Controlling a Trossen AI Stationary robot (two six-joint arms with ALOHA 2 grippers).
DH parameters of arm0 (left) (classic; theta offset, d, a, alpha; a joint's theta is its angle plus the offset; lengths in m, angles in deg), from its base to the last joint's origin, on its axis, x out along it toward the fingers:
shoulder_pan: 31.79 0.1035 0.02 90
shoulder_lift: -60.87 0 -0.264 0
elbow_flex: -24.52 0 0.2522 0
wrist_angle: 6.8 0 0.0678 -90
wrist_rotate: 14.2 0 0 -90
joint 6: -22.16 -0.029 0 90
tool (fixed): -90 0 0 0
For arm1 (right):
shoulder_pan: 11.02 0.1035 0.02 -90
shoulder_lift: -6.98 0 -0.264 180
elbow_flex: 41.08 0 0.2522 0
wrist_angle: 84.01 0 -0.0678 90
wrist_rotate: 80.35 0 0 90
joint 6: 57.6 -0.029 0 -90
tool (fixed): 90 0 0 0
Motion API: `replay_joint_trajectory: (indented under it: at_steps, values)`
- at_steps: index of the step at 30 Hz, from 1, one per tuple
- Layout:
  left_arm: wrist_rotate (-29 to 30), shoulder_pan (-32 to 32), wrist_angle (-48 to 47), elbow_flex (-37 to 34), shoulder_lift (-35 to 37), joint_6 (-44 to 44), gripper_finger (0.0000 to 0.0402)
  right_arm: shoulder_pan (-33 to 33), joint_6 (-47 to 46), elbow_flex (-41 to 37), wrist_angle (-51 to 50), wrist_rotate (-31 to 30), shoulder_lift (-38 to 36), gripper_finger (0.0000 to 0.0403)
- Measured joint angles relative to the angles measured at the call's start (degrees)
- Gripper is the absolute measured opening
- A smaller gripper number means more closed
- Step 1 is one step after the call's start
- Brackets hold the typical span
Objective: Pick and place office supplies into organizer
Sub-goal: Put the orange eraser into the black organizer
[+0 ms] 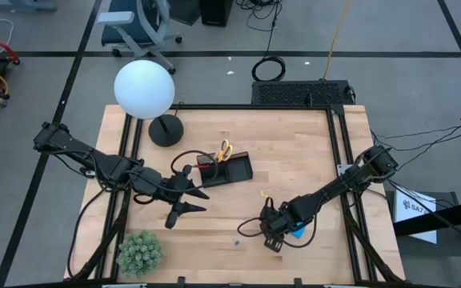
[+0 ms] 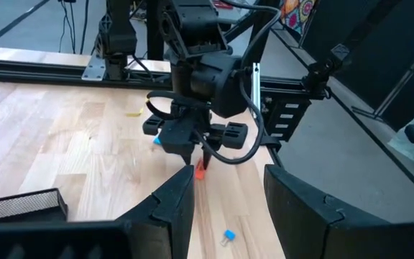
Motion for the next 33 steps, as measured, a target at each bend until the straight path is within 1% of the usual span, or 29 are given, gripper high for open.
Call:
replay_joint_trajectory:
  at_steps: [11, 16, 20, 27, 33]
  values:
    - [0.26, 0.0, 0.01, 0.0, -0.01, 0.0, 0.0161, 0.2, 1.62, 0.03, 0.02, -0.08, 0.66, 0.0155]
    - [0.28, 0.01, -0.32, 0.0, -0.01, 0.02, 0.0161, 0.18, 2.07, 0.3, 0.51, 3.04, 3.06, 0.0155]
    - [0.29, 0.07, -1.25, 0.02, -0.01, 0.46, 0.0161, 0.27, 0.0, 0.28, -0.36, 3.41, 4.61, 0.0155]
    - [0.27, 0.19, -1.13, 0.0, 0.0, 0.5, 0.0161, 1.33, -4.21, 0.19, -3.05, 2.87, 5.08, 0.0153]
    - [0.26, 1.19, -1.15, 0.0, -0.01, 0.9, 0.0161, 2.83, -8.28, 0.14, -5.13, 0.38, 5.16, 0.013]
